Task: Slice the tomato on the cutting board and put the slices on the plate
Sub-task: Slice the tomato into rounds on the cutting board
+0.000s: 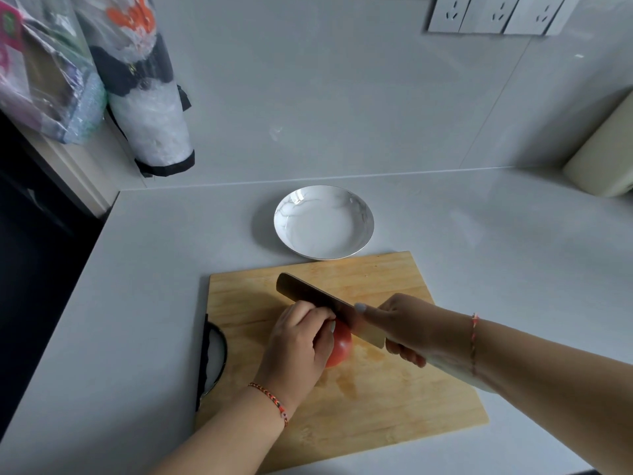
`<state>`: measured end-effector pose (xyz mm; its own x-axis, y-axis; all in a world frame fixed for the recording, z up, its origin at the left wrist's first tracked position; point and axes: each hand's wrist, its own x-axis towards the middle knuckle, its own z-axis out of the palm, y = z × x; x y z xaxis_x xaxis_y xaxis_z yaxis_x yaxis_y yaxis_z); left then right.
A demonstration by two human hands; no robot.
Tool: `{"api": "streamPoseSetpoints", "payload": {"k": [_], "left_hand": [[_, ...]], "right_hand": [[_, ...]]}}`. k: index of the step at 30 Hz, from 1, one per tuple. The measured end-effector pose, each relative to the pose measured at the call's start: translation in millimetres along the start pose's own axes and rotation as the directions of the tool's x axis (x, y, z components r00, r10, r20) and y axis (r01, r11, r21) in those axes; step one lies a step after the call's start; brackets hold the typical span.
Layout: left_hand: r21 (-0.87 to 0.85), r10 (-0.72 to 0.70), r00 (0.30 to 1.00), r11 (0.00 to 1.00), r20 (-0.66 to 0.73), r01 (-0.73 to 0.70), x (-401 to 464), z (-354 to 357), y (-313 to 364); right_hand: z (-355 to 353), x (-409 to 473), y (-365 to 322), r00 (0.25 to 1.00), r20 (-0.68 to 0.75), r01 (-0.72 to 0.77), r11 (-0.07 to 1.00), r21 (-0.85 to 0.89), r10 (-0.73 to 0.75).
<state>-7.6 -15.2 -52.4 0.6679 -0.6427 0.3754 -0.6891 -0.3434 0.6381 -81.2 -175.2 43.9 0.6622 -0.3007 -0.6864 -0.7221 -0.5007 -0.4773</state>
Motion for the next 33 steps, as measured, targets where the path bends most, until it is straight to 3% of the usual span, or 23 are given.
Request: {"api": "streamPoseSetpoints", "payload": {"k": [7, 24, 33], "left_hand": [[-0.004, 0.029, 0.999, 1.0, -0.038, -0.029, 1, 2, -3], [-0.007, 0.01, 1.0, 1.0, -0.026, -0.01, -4, 2, -6], [-0.01, -0.008, 1.0, 1.0, -0.021, 0.008, -4, 2, -4]], "right_hand": [[-2, -10, 31, 0.997, -0.002, -0.072, 0.997, 0.003, 0.073], [-4, -33, 23, 0.995, -0.071, 0.075, 0.994, 0.083, -0.069], [-12, -53, 22, 0.998, -0.037, 0.052, 0.998, 0.034, -0.05]]}}
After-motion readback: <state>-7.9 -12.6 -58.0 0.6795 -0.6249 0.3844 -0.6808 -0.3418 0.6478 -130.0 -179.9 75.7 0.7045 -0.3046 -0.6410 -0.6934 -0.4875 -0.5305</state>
